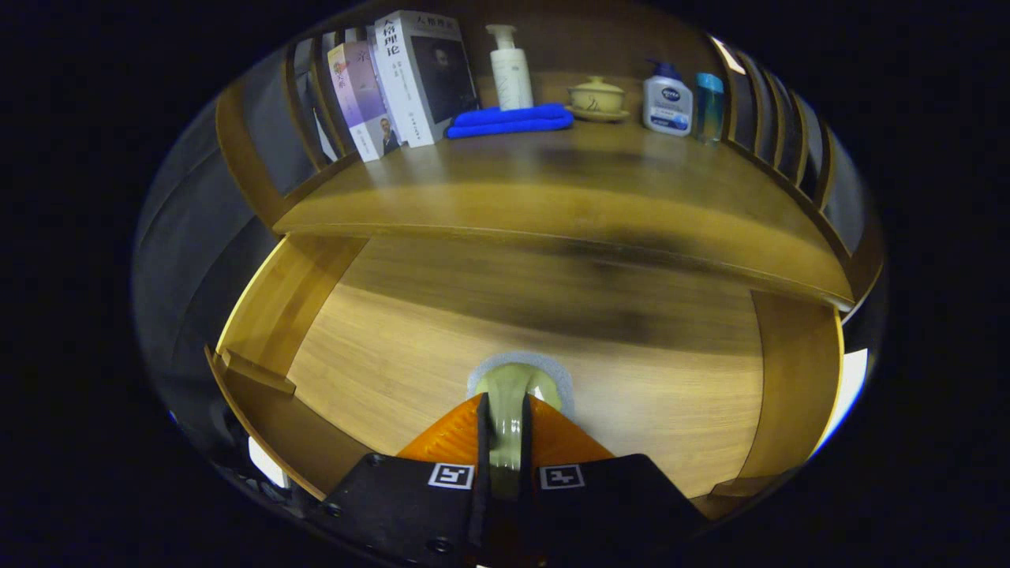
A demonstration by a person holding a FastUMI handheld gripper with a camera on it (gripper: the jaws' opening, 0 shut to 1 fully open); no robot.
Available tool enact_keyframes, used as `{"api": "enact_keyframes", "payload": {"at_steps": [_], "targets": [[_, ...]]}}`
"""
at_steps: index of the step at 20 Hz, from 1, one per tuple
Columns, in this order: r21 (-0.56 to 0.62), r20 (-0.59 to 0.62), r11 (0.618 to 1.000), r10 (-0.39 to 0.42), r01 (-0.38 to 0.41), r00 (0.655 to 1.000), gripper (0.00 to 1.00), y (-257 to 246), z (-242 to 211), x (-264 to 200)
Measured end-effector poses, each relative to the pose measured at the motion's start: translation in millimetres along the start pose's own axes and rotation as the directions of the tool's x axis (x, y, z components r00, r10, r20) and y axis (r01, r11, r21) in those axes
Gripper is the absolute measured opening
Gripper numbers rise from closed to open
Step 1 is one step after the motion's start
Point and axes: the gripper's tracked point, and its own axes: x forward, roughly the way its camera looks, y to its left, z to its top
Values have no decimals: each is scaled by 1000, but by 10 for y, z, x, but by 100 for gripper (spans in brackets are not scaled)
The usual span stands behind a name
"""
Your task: Pull open the drawer, take out the items inside it, and place them on the countertop above the cabinet.
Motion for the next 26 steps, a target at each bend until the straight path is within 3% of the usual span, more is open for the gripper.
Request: {"api": "enact_keyframes", "payload": {"at_steps": [6, 14, 19, 26], "targets": [[-1, 108, 999, 44, -44, 993, 16, 157, 53, -267], [44, 289, 995, 71, -87, 955, 16, 151, 321, -730], [31, 385, 996, 62, -80, 921, 16, 132, 661, -1033], [109, 463, 990, 30, -91, 886, 16, 143, 1322, -1142]]}}
